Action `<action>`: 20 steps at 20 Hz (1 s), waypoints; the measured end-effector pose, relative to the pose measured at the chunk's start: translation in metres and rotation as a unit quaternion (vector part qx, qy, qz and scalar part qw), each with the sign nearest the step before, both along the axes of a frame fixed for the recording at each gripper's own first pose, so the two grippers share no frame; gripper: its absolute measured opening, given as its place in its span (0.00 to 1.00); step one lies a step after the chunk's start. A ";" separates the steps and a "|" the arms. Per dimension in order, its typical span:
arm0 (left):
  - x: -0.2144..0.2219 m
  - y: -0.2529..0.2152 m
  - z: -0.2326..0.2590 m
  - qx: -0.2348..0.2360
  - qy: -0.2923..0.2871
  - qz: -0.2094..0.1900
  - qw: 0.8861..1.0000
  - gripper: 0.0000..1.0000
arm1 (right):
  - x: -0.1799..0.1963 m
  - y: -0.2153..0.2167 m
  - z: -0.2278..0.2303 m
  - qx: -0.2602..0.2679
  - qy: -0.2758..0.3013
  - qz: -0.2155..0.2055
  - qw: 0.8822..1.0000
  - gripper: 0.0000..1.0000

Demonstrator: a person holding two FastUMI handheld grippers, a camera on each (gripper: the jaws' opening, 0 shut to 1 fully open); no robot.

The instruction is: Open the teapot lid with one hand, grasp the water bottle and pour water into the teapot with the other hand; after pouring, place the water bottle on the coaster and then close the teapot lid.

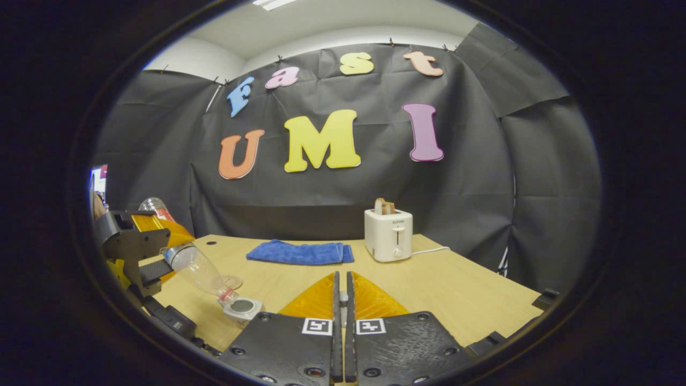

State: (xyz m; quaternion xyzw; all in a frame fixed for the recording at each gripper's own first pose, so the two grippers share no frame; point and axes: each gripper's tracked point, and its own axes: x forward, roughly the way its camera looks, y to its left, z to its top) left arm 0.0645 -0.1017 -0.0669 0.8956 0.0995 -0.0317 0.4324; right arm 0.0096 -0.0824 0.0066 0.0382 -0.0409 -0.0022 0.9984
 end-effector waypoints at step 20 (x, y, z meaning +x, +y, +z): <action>0.036 0.086 0.068 -0.572 -0.132 0.106 0.802 0.77 | 0.008 -0.015 -0.006 -0.019 0.005 -0.028 0.999 0.02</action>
